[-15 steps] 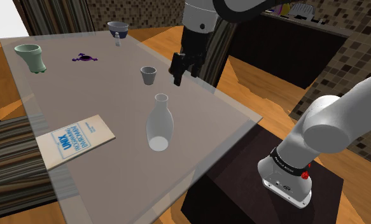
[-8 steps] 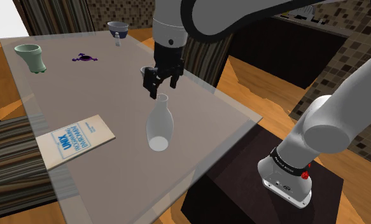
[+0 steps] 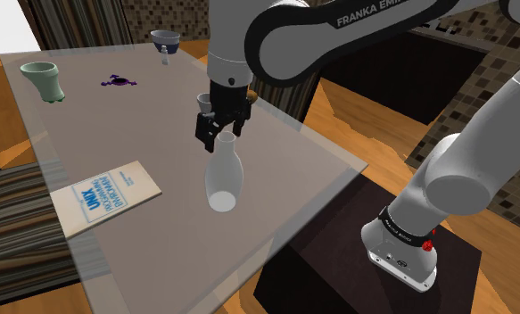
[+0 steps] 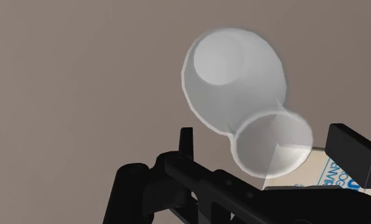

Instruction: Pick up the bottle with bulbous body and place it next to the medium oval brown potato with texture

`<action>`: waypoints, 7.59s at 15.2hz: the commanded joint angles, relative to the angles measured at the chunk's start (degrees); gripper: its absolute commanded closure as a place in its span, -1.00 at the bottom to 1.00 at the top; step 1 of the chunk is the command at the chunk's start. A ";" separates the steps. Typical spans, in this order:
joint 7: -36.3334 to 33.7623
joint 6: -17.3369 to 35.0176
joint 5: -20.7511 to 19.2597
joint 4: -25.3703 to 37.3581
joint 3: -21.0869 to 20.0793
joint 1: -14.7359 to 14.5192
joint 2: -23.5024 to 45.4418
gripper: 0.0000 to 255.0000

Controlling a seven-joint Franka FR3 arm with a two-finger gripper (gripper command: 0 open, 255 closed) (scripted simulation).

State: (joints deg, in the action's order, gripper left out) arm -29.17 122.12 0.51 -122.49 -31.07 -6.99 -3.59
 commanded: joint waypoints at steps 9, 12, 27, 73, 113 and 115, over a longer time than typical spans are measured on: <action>-0.16 0.51 -0.25 -0.13 -0.04 0.01 0.41 1.00; -0.15 0.50 -0.24 -0.12 -0.04 0.01 0.40 1.00; 1.06 -7.08 1.20 5.22 0.45 0.12 -2.19 1.00; -1.43 -44.98 -3.36 50.08 -0.94 -0.99 5.98 1.00; 43.72 -29.77 -0.44 38.48 22.44 21.48 9.04 1.00; 45.73 -29.37 -0.56 40.32 23.32 22.57 11.31 1.00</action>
State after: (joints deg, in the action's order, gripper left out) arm 15.49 92.64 -0.03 -82.99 -8.19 15.04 6.84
